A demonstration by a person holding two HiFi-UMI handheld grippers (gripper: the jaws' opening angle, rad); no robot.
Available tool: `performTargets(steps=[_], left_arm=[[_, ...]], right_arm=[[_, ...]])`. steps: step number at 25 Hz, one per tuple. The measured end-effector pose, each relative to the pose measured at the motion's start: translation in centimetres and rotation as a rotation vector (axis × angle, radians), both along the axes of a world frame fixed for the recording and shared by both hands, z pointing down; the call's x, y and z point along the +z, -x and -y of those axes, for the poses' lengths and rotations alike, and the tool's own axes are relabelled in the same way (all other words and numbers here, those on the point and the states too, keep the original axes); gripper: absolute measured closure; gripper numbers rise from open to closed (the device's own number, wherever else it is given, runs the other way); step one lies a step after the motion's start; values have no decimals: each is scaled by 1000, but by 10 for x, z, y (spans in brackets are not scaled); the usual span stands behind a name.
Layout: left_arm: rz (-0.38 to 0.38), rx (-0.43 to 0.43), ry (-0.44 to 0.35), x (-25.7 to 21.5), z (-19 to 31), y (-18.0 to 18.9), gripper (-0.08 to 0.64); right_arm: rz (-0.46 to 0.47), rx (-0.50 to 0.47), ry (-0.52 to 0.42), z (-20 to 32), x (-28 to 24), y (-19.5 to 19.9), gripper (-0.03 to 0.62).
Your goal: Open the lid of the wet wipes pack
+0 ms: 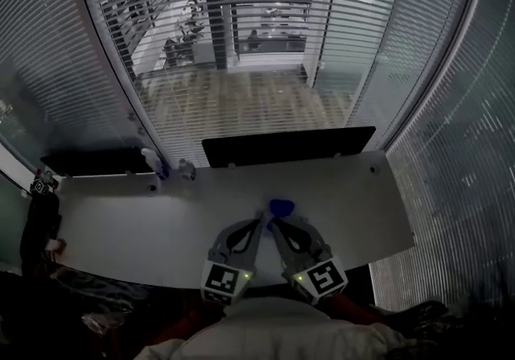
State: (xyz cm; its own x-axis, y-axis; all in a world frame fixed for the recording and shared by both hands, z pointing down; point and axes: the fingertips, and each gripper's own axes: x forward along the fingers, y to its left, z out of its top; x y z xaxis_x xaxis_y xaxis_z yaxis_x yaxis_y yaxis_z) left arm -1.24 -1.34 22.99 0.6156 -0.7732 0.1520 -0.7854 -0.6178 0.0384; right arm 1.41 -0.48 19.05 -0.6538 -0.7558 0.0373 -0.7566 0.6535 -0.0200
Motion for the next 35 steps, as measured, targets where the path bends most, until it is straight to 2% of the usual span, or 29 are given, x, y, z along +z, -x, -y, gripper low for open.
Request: performTargets(steps=[5,12,28,35], left_arm=[[-23,9,-31,0,-5,1,557],[-54,19,-19,-4,-7,-3,557],[-59,18,-17,4,-3,5,557],[-56,20,-10,-9,-6,-1,557]], right_arm=[[32,12,26,-11,3,-2,591],[55,26,52,-13,4,-9,592],[65,27,61,-13,11,-4,594],[66,35,63,-14,3,-11,594]])
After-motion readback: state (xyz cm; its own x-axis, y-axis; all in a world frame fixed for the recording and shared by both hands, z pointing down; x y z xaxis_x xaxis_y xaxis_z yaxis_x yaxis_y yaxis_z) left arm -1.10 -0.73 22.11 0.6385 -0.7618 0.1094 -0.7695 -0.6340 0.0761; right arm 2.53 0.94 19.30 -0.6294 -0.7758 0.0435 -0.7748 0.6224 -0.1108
